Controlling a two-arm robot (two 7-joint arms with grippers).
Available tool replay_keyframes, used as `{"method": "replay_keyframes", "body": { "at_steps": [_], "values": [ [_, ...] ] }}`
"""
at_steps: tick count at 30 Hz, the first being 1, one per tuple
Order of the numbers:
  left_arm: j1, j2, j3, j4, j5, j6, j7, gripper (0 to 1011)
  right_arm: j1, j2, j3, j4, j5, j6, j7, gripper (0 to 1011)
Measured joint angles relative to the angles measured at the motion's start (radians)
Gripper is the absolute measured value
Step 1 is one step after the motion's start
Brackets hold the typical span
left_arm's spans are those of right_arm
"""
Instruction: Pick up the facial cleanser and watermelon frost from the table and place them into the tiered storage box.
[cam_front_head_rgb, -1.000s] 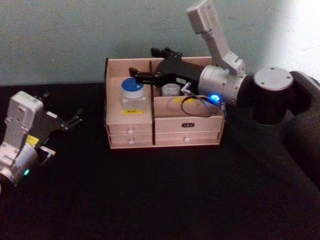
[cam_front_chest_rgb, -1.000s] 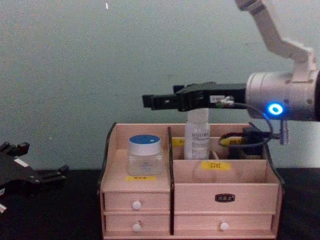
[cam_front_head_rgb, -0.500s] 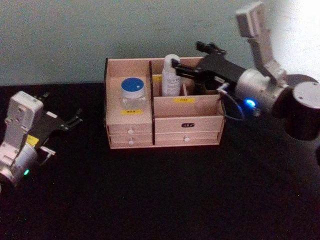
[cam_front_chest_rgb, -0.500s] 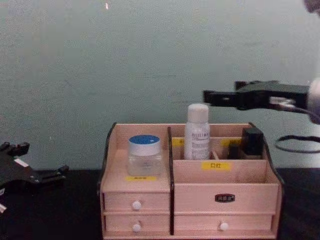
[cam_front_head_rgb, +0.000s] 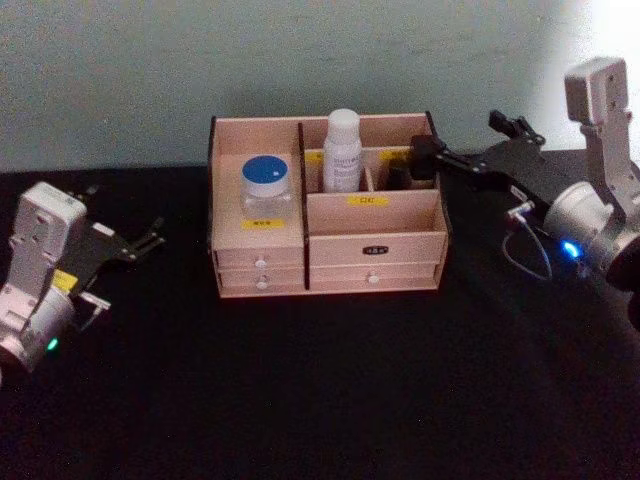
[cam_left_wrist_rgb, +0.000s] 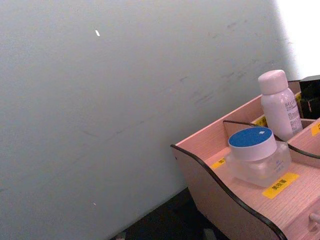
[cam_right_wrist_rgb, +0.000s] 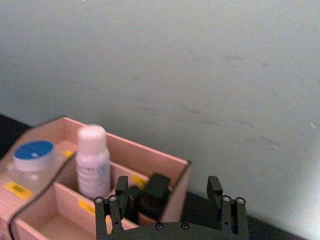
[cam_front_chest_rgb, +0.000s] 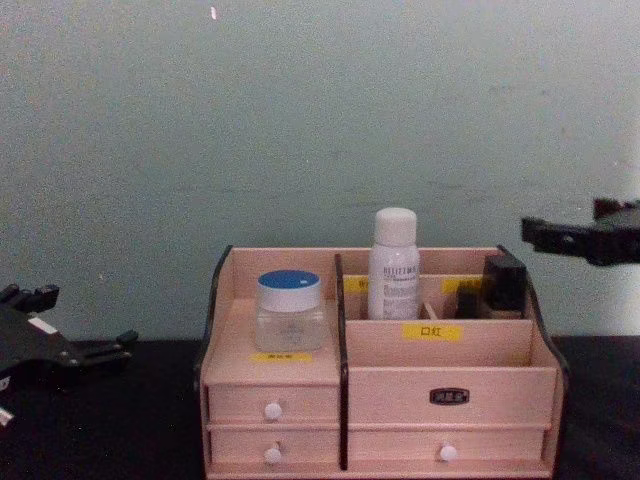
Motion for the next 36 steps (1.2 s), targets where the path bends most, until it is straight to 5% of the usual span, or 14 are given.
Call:
{"method": "replay_keyframes", "body": {
  "at_steps": [17,36],
  "values": [
    [0.000,0.000,0.000,0.000,0.000,0.000,0.000,1001,-0.149,-0.043,0.077,0.008,-0.058,-0.126,-0.075,1003],
    [0.000,0.000,0.000,0.000,0.000,0.000,0.000,1001,-0.155,-0.087,0.090,0.083,-0.131,-0.091,-0.083,1003]
  ]
}}
